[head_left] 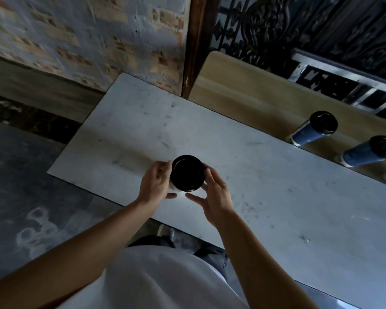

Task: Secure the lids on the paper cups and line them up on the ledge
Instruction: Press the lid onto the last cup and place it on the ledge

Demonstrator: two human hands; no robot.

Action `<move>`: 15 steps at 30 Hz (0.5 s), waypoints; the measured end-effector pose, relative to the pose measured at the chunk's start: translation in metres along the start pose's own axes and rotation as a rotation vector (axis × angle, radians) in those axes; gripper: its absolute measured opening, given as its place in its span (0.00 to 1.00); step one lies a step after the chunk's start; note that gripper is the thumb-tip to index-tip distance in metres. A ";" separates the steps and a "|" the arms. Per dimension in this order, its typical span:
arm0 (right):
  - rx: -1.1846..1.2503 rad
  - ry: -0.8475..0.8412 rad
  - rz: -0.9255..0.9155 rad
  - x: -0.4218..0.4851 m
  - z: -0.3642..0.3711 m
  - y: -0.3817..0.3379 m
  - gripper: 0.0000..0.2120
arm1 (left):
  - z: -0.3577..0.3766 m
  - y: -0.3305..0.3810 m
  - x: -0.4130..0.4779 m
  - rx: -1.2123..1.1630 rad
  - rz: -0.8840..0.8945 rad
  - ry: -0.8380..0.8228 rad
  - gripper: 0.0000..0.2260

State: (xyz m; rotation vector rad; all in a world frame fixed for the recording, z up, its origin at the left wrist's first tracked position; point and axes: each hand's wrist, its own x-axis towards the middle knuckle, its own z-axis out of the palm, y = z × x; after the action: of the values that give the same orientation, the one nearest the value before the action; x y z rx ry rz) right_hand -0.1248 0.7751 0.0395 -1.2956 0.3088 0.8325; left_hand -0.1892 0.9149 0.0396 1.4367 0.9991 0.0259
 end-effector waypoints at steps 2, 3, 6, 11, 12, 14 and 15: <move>-0.044 0.003 -0.006 0.002 0.002 -0.003 0.12 | -0.005 0.002 0.003 0.056 0.043 -0.008 0.11; -0.057 0.017 -0.009 0.002 0.004 -0.002 0.12 | -0.006 0.002 0.004 0.085 0.080 -0.016 0.10; -0.076 0.078 -0.020 0.003 0.011 0.004 0.12 | -0.005 0.003 0.003 0.090 0.151 -0.074 0.11; 0.024 0.040 0.029 -0.005 0.008 0.002 0.12 | 0.006 0.004 -0.008 -0.102 0.039 -0.045 0.11; 0.044 0.007 0.021 -0.008 0.007 0.003 0.12 | 0.007 0.004 -0.012 -0.142 0.001 -0.010 0.11; 0.048 -0.039 -0.005 -0.013 0.007 0.010 0.12 | 0.009 0.003 -0.017 -0.213 -0.064 0.072 0.12; 0.043 -0.041 -0.017 -0.016 0.007 0.014 0.13 | 0.010 0.001 -0.019 -0.221 -0.074 0.100 0.12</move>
State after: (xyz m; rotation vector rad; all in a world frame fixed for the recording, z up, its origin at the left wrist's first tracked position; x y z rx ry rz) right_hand -0.1472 0.7764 0.0420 -1.2381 0.2813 0.8327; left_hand -0.1942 0.8966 0.0492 1.2052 1.0954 0.1511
